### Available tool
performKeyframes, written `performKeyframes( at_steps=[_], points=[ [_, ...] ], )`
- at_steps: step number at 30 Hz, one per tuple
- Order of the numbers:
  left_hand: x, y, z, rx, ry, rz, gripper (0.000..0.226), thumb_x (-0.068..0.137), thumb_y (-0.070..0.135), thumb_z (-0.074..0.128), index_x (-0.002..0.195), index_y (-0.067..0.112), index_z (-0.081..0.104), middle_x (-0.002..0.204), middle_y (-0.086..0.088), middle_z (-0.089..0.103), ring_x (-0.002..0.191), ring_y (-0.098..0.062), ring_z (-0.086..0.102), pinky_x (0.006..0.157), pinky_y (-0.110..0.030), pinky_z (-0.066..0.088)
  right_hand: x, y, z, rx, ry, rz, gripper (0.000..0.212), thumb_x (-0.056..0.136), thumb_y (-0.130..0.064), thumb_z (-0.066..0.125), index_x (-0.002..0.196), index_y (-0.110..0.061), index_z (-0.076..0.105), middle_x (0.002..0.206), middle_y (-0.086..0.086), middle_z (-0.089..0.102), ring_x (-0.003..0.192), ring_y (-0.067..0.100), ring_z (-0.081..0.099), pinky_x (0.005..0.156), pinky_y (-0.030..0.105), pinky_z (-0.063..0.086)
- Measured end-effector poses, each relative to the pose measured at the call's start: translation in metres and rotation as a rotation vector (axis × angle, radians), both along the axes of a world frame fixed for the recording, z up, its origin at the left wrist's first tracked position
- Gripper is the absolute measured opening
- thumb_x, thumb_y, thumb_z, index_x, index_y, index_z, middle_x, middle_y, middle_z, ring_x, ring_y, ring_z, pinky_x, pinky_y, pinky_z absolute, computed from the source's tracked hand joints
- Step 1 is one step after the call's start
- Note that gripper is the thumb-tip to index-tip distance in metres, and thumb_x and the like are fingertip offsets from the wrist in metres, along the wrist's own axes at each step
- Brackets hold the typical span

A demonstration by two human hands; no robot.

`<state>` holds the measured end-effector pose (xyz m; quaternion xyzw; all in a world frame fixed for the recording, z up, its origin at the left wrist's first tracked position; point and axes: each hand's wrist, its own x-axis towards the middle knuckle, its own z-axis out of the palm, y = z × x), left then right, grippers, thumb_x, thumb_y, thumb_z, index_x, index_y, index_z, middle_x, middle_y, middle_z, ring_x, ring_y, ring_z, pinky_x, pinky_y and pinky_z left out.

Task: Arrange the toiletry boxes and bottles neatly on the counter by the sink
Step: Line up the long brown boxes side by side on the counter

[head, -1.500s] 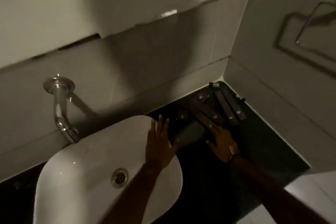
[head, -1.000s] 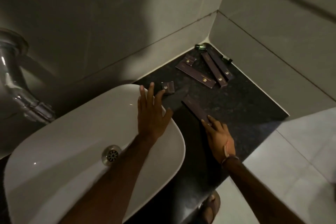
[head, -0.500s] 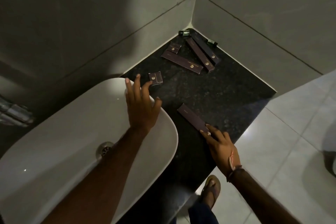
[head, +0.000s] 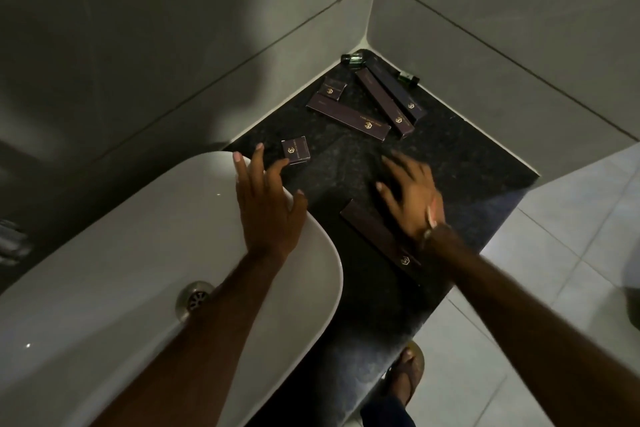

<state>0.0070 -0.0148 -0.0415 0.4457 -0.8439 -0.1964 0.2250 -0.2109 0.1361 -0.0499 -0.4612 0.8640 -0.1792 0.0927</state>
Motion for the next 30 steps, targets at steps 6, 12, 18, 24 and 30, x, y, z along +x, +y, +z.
performKeyframes(
  at_steps=[6, 12, 18, 24, 30],
  points=[
    [0.0, -0.001, -0.014, -0.031, 0.034, -0.008, 0.057, 0.092, 0.042, 0.047, 0.144, 0.018, 0.046, 0.17, -0.01, 0.021, 0.16, -0.038, 0.002, 0.125, -0.057, 0.028, -0.051, -0.105, -0.013, 0.337, 0.167, 0.134, 0.06, 0.103, -0.031, 0.041, 0.159, -0.023, 0.023, 0.169, 0.005, 0.014, 0.152, 0.035, 0.019, 0.113, 0.053, 0.034],
    [-0.002, -0.003, -0.02, -0.005, 0.051, 0.015, 0.058, 0.091, 0.042, 0.049, 0.145, 0.022, 0.043, 0.171, -0.007, 0.019, 0.161, -0.036, 0.001, 0.125, -0.051, 0.021, -0.026, -0.048, -0.014, 0.312, 0.183, 0.135, 0.055, 0.102, -0.026, 0.044, 0.156, -0.019, 0.035, 0.164, 0.008, 0.029, 0.153, 0.037, 0.017, 0.123, 0.052, 0.017],
    [-0.003, -0.002, -0.016, 0.024, 0.05, 0.026, 0.058, 0.091, 0.044, 0.048, 0.144, 0.021, 0.044, 0.171, -0.006, 0.019, 0.161, -0.034, 0.001, 0.125, -0.052, 0.024, 0.003, 0.082, -0.003, 0.179, 0.027, -0.008, 0.038, 0.098, -0.032, 0.056, 0.135, -0.027, 0.057, 0.128, 0.009, 0.061, 0.12, 0.031, 0.057, 0.106, 0.051, 0.044],
    [-0.003, 0.0, -0.014, 0.018, 0.068, 0.025, 0.056, 0.092, 0.042, 0.048, 0.144, 0.019, 0.046, 0.17, -0.007, 0.022, 0.161, -0.035, 0.002, 0.125, -0.046, 0.019, 0.011, 0.126, -0.021, 0.08, -0.232, -0.256, 0.032, 0.097, -0.05, 0.047, 0.114, -0.026, 0.061, 0.11, -0.007, 0.056, 0.098, 0.015, 0.055, 0.075, 0.023, 0.048],
    [-0.002, 0.001, -0.009, 0.012, 0.05, 0.033, 0.056, 0.092, 0.041, 0.046, 0.142, 0.015, 0.048, 0.17, -0.009, 0.024, 0.161, -0.036, 0.004, 0.125, -0.046, 0.02, 0.009, 0.127, -0.029, 0.167, -0.065, -0.084, 0.041, 0.092, -0.039, 0.059, 0.128, -0.02, 0.063, 0.124, 0.002, 0.056, 0.108, 0.018, 0.054, 0.078, 0.02, 0.048]
  ],
)
